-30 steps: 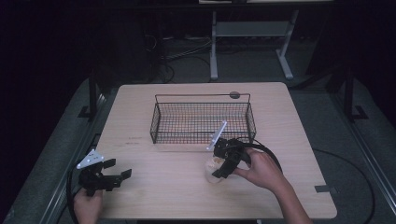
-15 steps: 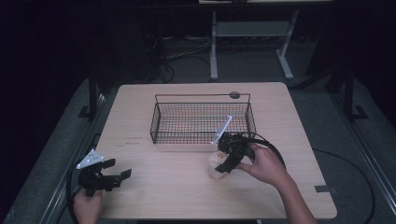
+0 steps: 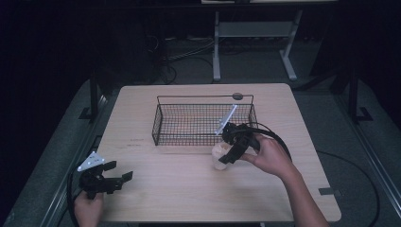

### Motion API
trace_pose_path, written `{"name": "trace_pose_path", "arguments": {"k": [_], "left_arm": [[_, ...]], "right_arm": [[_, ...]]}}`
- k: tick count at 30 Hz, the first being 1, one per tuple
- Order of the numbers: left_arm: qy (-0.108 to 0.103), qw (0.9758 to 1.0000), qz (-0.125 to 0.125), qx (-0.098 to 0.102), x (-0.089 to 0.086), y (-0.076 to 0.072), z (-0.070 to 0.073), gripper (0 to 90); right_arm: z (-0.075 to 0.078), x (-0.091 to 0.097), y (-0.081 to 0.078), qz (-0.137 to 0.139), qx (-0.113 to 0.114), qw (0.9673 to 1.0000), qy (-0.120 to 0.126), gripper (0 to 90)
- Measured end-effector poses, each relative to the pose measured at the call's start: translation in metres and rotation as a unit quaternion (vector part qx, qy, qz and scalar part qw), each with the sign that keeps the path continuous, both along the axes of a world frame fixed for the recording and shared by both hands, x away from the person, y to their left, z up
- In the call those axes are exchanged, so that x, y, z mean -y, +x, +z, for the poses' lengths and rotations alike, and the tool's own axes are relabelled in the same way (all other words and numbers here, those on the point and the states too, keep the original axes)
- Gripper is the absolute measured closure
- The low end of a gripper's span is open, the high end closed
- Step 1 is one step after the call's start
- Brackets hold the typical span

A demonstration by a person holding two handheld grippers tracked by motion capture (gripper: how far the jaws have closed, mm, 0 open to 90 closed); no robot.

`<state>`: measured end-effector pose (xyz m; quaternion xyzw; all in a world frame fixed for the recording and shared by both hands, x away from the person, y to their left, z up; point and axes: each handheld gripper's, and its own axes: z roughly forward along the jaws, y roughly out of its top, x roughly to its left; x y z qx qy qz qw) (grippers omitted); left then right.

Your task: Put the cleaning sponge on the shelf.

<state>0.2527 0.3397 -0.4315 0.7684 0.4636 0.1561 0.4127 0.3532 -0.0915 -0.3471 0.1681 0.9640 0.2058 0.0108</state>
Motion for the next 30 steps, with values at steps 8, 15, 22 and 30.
{"name": "trace_pose_path", "arguments": {"k": [8, 15, 22, 30], "left_arm": [[0.003, 1.0000, 0.002, 0.003, -0.001, 0.000, 0.000, 13.7], [0.004, 1.0000, 0.001, 0.001, 0.000, 0.000, 0.000, 13.7], [0.005, 1.0000, 0.001, 0.001, 0.000, 0.000, 0.000, 13.7], [0.007, 1.0000, 0.000, 0.002, 0.001, 0.000, 0.000, 13.7]], "right_arm": [[0.013, -0.006, 0.010, 0.002, 0.009, 0.9999, -0.007, 30.3], [0.025, -0.009, 0.019, -0.003, 0.013, 0.9999, -0.008, 30.3], [0.034, -0.012, 0.029, -0.005, 0.018, 0.9998, -0.007, 30.3], [0.041, -0.013, 0.040, -0.017, 0.024, 0.9996, -0.006, 30.3]]}}
